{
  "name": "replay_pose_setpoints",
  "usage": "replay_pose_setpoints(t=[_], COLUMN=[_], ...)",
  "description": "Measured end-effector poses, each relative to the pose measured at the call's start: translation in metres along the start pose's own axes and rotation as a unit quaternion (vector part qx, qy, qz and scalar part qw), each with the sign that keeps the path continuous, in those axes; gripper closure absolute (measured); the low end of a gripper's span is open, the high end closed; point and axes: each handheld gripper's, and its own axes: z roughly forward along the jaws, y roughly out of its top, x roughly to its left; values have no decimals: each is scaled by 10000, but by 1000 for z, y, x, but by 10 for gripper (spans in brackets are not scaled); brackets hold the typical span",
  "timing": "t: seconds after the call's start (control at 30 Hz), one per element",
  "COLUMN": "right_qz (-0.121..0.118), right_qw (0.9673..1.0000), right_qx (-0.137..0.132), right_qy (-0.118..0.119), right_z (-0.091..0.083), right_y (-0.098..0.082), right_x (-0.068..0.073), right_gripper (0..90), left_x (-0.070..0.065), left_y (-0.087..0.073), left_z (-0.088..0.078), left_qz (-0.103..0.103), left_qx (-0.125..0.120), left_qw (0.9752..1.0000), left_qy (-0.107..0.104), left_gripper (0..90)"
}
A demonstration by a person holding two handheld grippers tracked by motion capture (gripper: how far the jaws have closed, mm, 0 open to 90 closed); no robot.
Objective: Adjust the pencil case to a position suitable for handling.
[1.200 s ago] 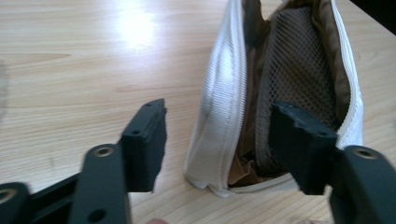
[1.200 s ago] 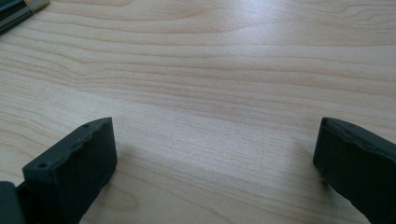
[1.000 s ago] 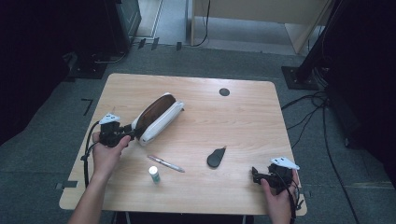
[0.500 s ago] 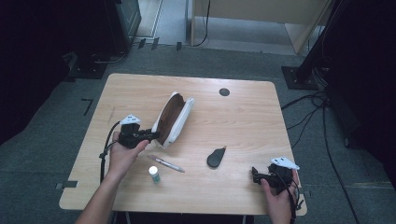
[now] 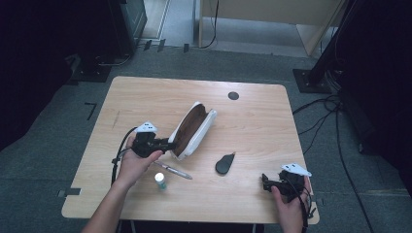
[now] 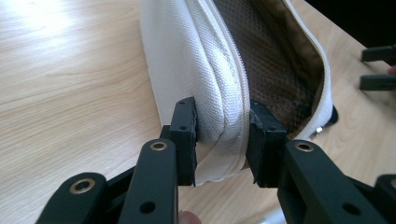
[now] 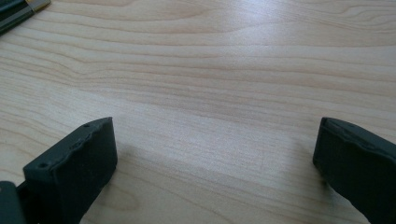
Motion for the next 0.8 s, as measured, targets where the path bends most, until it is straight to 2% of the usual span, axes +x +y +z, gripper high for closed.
replay_pose_setpoints(t=[0.03,0.07,0.4,0.43,0.47,0.5,0.53,0.57,0.6,0.67,0.77,0.8], right_qz=[0,-1,-1,0,-1,-1,2,2,0,-10,-18,-11], right_qw=[10000,10000,10000,10000,10000,10000,10000,10000,10000,10000,10000,10000], right_qx=[1,0,0,1,0,0,0,1,1,1,-6,-27], right_qy=[-1,0,0,0,1,1,0,0,0,3,12,10], right_z=[0,0,0,0,0,0,0,0,0,0,0,-1], right_y=[0,0,0,0,0,0,0,0,0,0,0,0], right_x=[0,0,0,0,0,0,0,0,0,0,0,1], right_gripper=[0,0,0,0,0,0,0,0,0,0,0,26], left_x=[-1,-1,-4,-4,-4,-4,-3,-2,-1,3,3,3], left_y=[0,1,2,3,3,4,5,6,7,7,6,5], left_z=[0,1,8,8,9,8,8,7,6,3,2,1], left_qz=[-38,-39,-68,-87,-115,-167,-226,-283,-331,-356,-274,-231], left_qx=[14,37,74,64,46,21,-10,-52,-99,-145,-125,-124], left_qw=[9999,9998,9990,9987,9979,9969,9956,9950,9950,9955,9966,9973], left_qy=[-136,-175,-425,-503,-628,-771,-908,-952,-933,-862,-761,-683], left_gripper=[684,684,666,656,605,605,569,533,499,489,476,458])
